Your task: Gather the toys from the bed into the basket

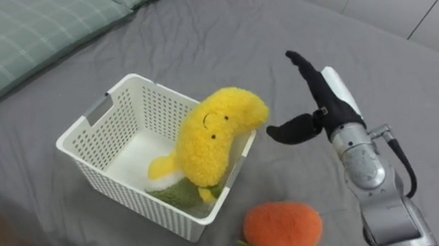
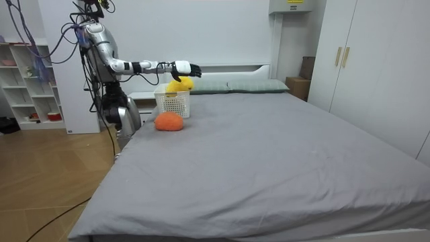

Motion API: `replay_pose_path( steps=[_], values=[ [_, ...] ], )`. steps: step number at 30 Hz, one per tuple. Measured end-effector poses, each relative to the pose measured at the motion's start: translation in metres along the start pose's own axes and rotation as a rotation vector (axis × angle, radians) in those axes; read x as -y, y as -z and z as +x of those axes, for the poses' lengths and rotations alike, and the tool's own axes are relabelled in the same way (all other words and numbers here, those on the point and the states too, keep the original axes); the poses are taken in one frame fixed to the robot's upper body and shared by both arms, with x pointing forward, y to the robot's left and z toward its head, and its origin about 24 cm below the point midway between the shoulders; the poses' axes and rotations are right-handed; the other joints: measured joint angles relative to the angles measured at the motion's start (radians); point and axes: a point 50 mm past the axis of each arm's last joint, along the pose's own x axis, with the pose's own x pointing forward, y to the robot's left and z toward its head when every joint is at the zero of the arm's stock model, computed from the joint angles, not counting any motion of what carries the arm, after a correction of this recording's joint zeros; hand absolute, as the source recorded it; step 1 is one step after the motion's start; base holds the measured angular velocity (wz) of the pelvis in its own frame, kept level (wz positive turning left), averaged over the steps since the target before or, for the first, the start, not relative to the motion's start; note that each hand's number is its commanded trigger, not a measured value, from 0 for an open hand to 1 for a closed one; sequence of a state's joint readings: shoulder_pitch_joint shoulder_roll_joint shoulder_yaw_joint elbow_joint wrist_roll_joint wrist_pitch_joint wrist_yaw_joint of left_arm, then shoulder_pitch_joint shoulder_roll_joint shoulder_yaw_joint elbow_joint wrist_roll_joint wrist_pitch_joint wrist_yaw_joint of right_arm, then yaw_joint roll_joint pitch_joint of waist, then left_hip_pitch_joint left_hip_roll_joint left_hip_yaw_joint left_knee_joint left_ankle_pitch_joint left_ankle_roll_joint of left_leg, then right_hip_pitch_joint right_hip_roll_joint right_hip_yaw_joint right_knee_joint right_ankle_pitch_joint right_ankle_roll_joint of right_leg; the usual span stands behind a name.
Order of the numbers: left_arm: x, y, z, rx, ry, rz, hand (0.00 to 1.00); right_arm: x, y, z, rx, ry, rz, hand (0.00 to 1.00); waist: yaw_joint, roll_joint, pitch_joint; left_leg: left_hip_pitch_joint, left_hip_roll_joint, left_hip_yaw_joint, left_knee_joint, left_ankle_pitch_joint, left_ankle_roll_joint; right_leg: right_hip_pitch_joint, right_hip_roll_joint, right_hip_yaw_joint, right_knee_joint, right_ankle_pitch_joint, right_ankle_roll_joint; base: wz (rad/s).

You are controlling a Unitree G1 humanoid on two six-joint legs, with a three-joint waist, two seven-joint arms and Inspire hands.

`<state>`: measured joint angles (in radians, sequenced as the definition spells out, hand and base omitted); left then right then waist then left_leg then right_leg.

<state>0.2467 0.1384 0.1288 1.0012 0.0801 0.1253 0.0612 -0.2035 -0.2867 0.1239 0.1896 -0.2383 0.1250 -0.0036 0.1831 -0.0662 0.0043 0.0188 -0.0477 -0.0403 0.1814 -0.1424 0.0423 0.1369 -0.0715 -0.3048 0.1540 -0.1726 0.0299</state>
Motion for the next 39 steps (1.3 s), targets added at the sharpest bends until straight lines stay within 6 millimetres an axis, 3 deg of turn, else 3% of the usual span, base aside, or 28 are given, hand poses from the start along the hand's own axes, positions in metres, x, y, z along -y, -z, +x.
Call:
replay_pose_path(
  steps=[7, 10, 18, 22, 27, 38, 39],
  values=[
    [-0.002, 0.008, -0.001, -0.032, -0.005, -0.003, 0.0, -0.009, 0.036, -0.004, -0.155, -0.032, 0.033, 0.0, -0.04, 0.001, -0.0016, 0.012, 0.002, 0.013, 0.0, 0.0, 0.0, 0.006, 0.0, 0.009, 0.004, 0.0, 0.0, -0.03],
    [-0.002, 0.013, -0.001, -0.06, -0.005, -0.001, 0.0, -0.015, 0.056, -0.01, -0.239, -0.056, 0.031, 0.0, -0.04, -0.006, -0.0053, 0.016, 0.003, 0.017, 0.001, -0.002, 0.002, 0.006, 0.001, 0.02, 0.004, 0.0, 0.0, -0.07],
    [-0.001, 0.011, -0.001, -0.068, 0.008, -0.001, 0.0, -0.033, 0.098, -0.036, -0.424, -0.146, 0.033, 0.0, -0.04, -0.001, -0.0012, 0.009, 0.004, 0.036, 0.022, -0.022, 0.007, 0.005, 0.001, 0.036, -0.003, -0.002, 0.005, -0.06],
    [-0.001, -0.003, 0.001, -0.023, 0.011, -0.007, 0.0, -0.045, 0.108, -0.045, -0.464, -0.224, -0.018, 0.0, -0.04, 0.006, 0.0034, 0.011, 0.003, 0.039, 0.017, -0.023, 0.009, 0.005, -0.001, 0.03, -0.003, -0.001, 0.007, -0.01],
    [0.001, -0.012, 0.002, 0.013, 0.014, 0.001, 0.0, -0.06, 0.105, -0.047, -0.458, -0.298, -0.046, 0.0, -0.039, 0.012, 0.0033, 0.017, 0.003, 0.037, 0.009, -0.023, 0.008, 0.006, -0.001, 0.031, -0.003, -0.001, 0.007, -0.01],
    [0.008, -0.008, 0.001, 0.007, 0.025, 0.006, 0.0, -0.092, 0.123, -0.064, -0.558, -0.486, -0.144, 0.0, -0.013, 0.023, 0.002, 0.025, 0.003, 0.037, 0.006, -0.023, 0.009, 0.01, 0.0, 0.041, -0.002, 0.0, 0.007, -0.01],
    [0.008, -0.007, 0.001, 0.005, 0.025, 0.007, 0.0, -0.092, 0.124, -0.065, -0.563, -0.497, -0.157, 0.1, -0.01, 0.023, 0.0001, 0.025, 0.003, 0.035, 0.007, -0.023, 0.009, 0.012, 0.0, 0.038, -0.002, 0.0, 0.007, 0.06]
  ],
)
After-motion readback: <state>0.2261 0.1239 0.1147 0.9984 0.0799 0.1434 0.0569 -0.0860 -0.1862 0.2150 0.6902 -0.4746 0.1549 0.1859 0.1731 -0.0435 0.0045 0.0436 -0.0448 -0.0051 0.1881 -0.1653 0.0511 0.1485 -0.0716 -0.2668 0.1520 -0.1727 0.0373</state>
